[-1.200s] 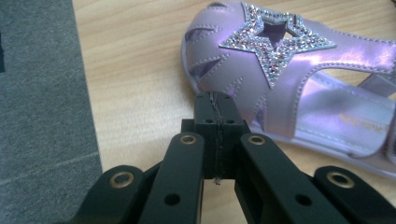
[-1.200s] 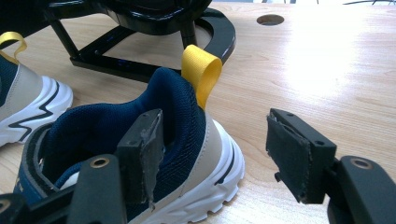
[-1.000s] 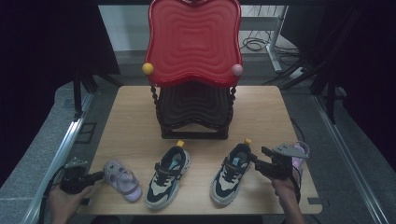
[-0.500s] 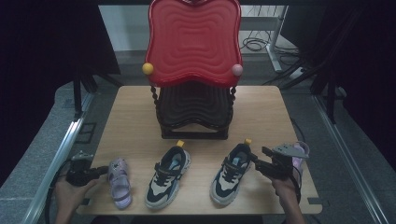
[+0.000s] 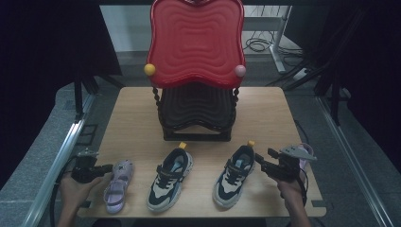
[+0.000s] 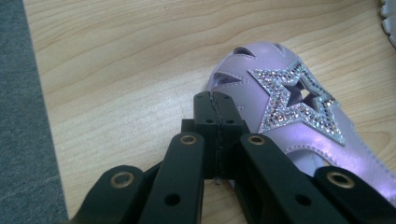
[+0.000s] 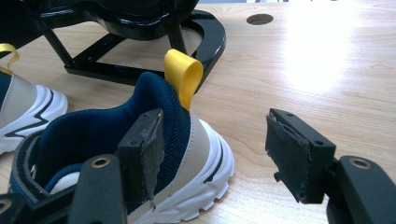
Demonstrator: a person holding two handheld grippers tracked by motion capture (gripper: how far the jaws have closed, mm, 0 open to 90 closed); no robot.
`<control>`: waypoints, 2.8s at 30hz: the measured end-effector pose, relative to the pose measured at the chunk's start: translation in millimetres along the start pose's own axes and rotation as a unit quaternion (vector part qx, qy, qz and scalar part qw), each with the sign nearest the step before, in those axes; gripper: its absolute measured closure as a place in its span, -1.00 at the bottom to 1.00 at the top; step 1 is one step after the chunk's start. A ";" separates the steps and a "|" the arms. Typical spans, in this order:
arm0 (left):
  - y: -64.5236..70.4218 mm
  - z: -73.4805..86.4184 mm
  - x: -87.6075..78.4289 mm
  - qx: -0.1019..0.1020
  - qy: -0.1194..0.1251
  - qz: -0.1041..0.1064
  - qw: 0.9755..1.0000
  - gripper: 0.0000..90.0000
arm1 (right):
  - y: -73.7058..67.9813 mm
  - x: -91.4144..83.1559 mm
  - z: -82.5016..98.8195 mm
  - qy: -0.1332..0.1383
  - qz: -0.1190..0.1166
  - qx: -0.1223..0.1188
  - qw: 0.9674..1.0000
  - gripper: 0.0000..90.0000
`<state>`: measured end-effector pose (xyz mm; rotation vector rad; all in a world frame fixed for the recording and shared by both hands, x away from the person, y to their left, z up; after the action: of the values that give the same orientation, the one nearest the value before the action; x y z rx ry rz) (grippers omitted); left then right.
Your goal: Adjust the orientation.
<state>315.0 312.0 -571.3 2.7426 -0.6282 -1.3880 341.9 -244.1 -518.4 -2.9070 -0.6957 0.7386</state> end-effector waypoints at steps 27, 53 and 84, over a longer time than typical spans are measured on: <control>12.7 -22.4 10.6 0.028 -0.005 0.015 0.999 0.95 | -1.2 1.1 -0.6 -0.002 -0.002 0.000 1.000 -0.16; 85.3 -64.4 -25.1 0.050 0.137 0.052 0.988 0.12 | -20.8 7.2 -19.5 0.021 -0.040 -0.080 0.996 -0.24; 101.2 -55.3 -25.5 0.071 0.123 0.052 0.988 -0.06 | 64.5 -95.0 31.8 -0.006 0.048 -0.030 0.998 0.62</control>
<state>309.2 218.3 -499.7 2.8766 -0.8700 -0.9988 279.2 -345.3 -515.6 -3.0103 -0.5935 0.7575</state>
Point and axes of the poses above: each handheld gripper's, and its own axes: x roughly forward along the jaws, z roughly out of its underside, y roughly to its right, the point moved 8 cm from there along x, roughly forward along the jaws, and after that the axes turned 3 degrees about y, right-handed, at the moved point
